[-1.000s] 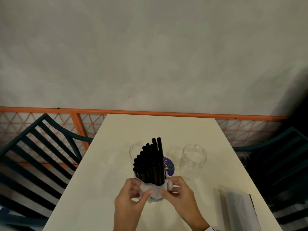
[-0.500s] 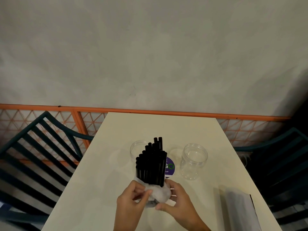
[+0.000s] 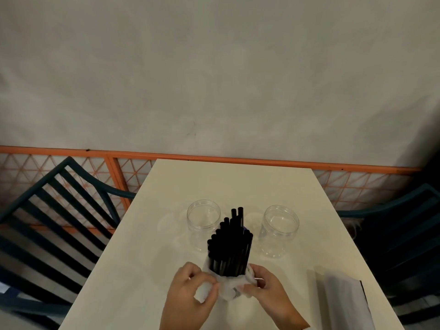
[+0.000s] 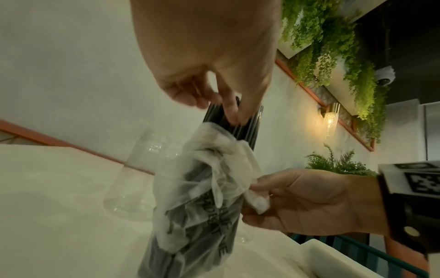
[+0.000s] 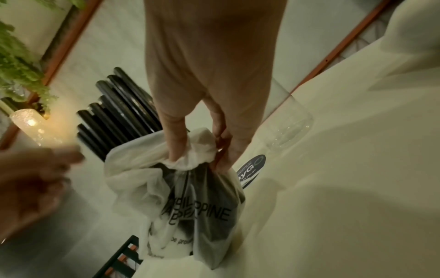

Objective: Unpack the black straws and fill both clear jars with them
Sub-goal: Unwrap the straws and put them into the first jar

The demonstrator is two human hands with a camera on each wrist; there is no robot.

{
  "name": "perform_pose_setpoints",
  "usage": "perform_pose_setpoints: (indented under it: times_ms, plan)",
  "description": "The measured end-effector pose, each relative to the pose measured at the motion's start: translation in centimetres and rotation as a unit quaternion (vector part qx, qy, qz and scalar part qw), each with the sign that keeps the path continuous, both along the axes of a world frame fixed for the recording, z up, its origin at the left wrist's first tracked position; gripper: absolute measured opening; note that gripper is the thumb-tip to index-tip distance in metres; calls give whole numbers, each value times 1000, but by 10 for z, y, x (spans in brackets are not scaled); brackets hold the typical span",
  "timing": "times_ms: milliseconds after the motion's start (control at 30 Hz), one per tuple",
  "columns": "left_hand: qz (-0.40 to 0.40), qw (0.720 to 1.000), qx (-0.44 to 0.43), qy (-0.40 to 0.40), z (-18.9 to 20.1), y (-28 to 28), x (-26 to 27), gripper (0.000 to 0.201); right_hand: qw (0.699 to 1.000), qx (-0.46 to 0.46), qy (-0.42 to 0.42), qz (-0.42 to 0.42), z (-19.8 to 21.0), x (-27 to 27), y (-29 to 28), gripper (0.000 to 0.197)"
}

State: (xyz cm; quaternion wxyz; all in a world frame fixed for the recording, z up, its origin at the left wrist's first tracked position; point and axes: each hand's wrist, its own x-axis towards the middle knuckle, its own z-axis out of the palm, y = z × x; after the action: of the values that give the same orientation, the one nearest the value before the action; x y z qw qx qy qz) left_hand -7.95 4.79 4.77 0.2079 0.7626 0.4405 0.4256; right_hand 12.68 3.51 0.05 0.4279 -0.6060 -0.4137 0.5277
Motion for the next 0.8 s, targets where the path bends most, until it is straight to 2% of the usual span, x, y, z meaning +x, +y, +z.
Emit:
perform_pose_setpoints:
  times_ms: [33,100,200,267,367,433,533,633,700,800]
  plan:
    - [22,999,24,-5,11,0,1,12,1000,2,-8,-2,1,1,0,50]
    - [42,998,52,-4,38,2,8,31,1000,5,-12,-3,0,2,2,38]
    - [-5,994,73,77,70,14,26,65,999,7,-51,-9,-9,1,5,47]
    - [-32,985,53,158,82,27,40,78,997,19,-71,-1,-10,-2,5,53]
    - [-29,971,-29,236,69,43,54,68,993,39,-109,32,-13,-4,5,70]
    - [-43,952,-52,299,60,46,57,62,993,23,-112,42,-18,-2,2,71]
    - [-72,950,-38,302,56,45,63,46,991,6,-106,78,-30,6,-1,84]
    - [-139,940,-28,310,57,42,64,50,992,12,-69,106,-28,12,-2,67]
    - [-126,935,0,332,58,43,62,47,994,15,-34,107,-27,14,-2,63]
    - [-93,926,8,366,57,37,58,37,995,20,-24,90,-32,13,-2,76]
